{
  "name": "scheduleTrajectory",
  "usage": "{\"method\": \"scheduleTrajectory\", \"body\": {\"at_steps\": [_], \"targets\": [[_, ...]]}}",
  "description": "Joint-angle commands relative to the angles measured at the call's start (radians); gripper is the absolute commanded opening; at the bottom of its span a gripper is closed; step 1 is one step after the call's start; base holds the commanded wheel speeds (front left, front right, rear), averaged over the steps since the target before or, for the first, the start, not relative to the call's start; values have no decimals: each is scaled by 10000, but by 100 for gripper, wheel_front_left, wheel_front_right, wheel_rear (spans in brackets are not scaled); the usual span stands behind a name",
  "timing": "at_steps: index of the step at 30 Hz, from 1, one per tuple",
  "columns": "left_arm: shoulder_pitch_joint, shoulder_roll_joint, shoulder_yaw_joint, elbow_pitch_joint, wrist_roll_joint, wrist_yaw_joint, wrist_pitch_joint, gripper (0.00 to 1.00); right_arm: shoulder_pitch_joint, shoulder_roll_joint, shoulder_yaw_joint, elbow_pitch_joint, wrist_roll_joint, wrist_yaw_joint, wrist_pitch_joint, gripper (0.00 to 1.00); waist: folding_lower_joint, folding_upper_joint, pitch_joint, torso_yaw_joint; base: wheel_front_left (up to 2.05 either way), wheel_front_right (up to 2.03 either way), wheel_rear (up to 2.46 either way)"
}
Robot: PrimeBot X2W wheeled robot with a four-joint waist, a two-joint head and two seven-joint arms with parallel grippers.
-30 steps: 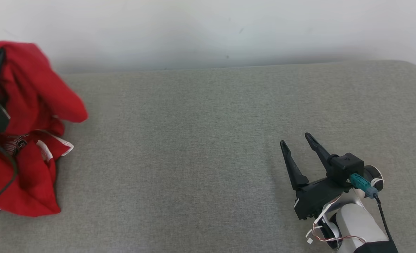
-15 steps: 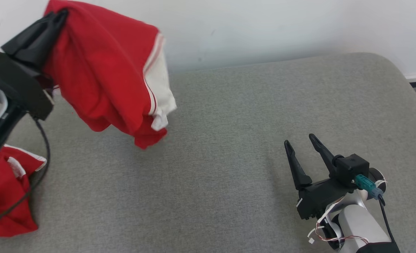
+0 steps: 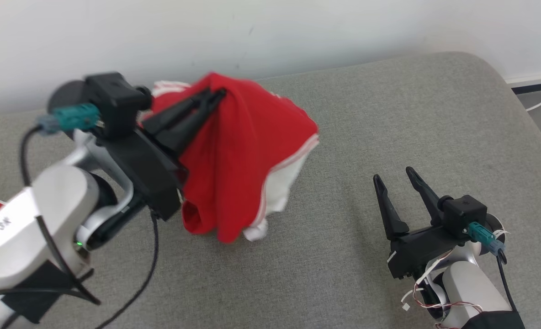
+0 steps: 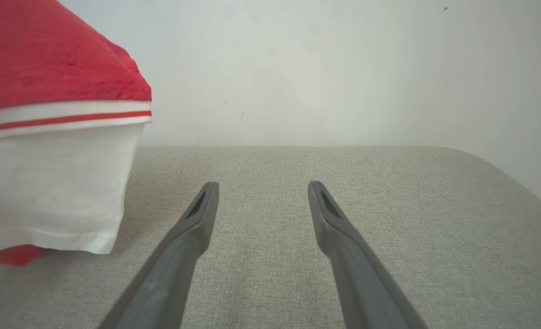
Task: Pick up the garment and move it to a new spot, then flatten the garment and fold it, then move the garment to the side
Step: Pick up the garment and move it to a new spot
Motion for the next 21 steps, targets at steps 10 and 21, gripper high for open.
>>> {"method": "scheduleTrajectory", "body": {"at_steps": [10, 21], "targets": [[1043, -923, -750, 1180, 59, -67, -912, 0, 104, -41, -292, -203, -41, -3, -56, 100, 0, 0, 135, 222, 0, 0, 0], [2174, -2261, -1547, 3827, -204, -213, -2452, 0, 68, -45, -236, -121, -126, -3, -56, 100, 0, 0, -53, 495, 0, 0, 0]]}}
